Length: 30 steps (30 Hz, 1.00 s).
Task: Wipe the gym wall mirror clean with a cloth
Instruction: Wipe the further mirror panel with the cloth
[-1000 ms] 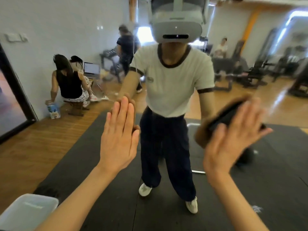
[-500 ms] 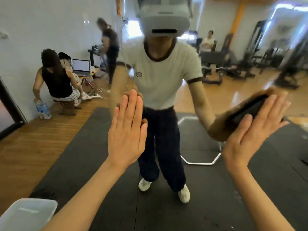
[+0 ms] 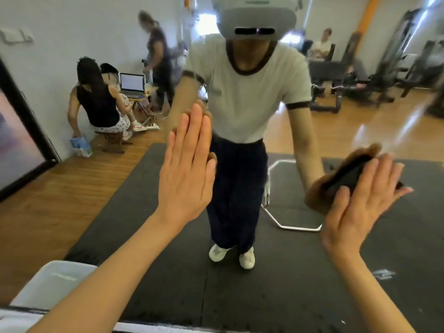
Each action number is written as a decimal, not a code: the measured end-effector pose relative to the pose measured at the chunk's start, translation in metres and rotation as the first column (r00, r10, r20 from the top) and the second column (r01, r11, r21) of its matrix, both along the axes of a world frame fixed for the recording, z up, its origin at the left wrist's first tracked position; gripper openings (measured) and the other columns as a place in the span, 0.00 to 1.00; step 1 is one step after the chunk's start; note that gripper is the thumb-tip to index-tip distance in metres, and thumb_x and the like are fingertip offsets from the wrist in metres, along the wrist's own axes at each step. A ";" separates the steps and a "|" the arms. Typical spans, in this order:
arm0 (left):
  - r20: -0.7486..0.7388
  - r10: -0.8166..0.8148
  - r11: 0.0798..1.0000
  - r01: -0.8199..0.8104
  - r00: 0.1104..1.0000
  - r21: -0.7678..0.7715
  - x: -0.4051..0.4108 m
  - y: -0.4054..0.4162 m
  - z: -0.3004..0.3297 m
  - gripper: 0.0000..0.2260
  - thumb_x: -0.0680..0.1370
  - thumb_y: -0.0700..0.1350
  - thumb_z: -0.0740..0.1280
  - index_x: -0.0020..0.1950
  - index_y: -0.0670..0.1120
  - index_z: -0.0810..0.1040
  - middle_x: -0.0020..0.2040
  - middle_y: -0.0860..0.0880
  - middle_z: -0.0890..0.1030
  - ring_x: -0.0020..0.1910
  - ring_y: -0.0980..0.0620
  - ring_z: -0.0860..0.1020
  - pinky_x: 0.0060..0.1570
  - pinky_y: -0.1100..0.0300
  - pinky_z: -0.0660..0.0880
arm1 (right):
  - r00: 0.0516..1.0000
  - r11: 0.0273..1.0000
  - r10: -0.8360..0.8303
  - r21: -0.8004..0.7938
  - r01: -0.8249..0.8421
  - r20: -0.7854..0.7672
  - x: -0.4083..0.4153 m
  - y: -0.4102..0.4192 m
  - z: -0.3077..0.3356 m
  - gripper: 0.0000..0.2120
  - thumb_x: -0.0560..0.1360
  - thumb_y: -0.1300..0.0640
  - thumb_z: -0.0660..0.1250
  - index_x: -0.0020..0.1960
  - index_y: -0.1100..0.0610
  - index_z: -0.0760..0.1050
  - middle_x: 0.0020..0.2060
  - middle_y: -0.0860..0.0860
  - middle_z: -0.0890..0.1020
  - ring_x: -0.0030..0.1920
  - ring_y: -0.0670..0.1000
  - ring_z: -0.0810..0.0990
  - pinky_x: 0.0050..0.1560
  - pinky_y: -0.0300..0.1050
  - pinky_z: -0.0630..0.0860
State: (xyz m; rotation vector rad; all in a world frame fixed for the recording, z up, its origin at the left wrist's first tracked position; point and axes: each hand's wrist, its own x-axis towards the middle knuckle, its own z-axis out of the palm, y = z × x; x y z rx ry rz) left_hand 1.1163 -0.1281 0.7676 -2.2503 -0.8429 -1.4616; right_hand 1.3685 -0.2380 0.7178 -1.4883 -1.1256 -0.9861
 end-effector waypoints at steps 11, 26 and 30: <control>0.013 -0.049 0.999 0.049 0.999 -0.011 -0.003 -0.002 0.002 0.26 0.83 0.41 0.54 0.79 0.35 0.50 0.79 0.37 0.48 0.80 0.55 0.38 0.79 0.53 0.39 | 0.855 0.982 0.114 -0.189 -0.019 0.506 -0.083 0.044 -0.014 0.35 0.81 0.57 0.62 0.82 0.56 0.48 0.82 0.50 0.42 0.81 0.52 0.43 0.79 0.61 0.41; -0.024 0.032 0.998 -0.030 0.999 0.051 0.010 0.001 -0.102 0.33 0.83 0.43 0.53 0.82 0.49 0.37 0.81 0.56 0.35 0.81 0.54 0.38 0.79 0.54 0.38 | 0.546 0.948 0.165 -0.285 0.142 0.822 -0.010 0.013 -0.077 0.31 0.82 0.57 0.55 0.82 0.59 0.49 0.82 0.52 0.46 0.81 0.53 0.44 0.79 0.60 0.39; -0.031 0.022 0.999 -0.020 0.999 0.050 0.009 0.000 -0.100 0.32 0.83 0.43 0.53 0.82 0.50 0.36 0.81 0.57 0.34 0.81 0.54 0.37 0.79 0.54 0.37 | 0.492 0.922 0.181 -0.321 0.218 0.852 -0.007 0.004 -0.099 0.33 0.80 0.61 0.53 0.82 0.59 0.46 0.82 0.53 0.43 0.81 0.54 0.41 0.79 0.57 0.39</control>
